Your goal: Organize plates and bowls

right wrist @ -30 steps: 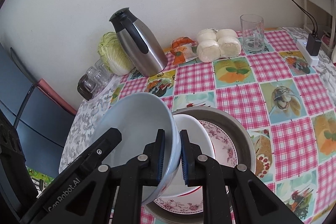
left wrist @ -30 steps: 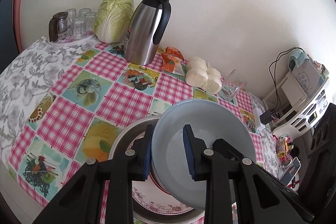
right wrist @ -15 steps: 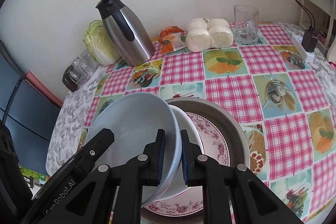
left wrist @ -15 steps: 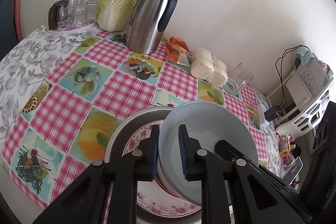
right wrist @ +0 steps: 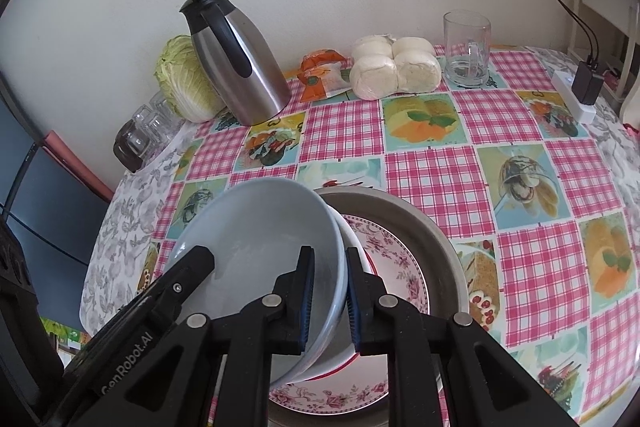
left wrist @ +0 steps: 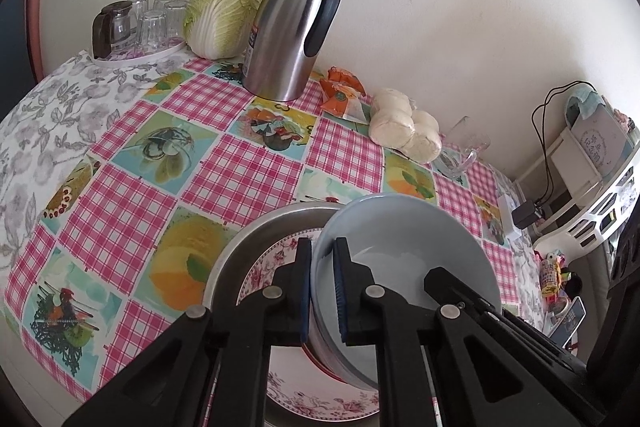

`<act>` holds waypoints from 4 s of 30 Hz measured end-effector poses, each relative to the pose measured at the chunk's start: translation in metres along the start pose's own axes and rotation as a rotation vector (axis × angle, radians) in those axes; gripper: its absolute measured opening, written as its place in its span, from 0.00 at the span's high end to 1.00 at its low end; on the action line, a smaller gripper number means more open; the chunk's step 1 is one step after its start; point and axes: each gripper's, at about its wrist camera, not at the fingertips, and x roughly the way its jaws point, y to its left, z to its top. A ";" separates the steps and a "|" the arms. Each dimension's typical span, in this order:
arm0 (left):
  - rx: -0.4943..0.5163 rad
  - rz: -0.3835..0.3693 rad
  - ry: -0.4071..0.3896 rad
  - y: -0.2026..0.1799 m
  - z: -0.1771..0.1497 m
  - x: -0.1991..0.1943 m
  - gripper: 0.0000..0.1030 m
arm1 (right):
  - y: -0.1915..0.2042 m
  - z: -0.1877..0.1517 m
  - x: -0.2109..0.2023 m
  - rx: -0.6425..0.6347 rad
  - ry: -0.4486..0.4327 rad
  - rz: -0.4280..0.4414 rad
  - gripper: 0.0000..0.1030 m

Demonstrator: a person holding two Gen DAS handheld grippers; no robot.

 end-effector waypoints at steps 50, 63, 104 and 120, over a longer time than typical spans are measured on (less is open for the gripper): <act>0.038 0.055 0.007 0.000 0.001 -0.002 0.84 | -0.017 0.007 -0.009 0.027 -0.024 0.017 0.81; 0.029 0.071 -0.055 0.002 0.006 -0.027 0.24 | -0.016 0.008 -0.018 0.008 -0.044 -0.034 0.40; 0.084 0.347 -0.086 0.015 0.004 -0.030 0.00 | -0.030 0.005 -0.036 0.018 -0.092 -0.078 0.00; 0.125 0.334 -0.098 0.014 -0.034 -0.050 0.00 | -0.042 -0.035 -0.062 0.007 -0.125 -0.111 0.00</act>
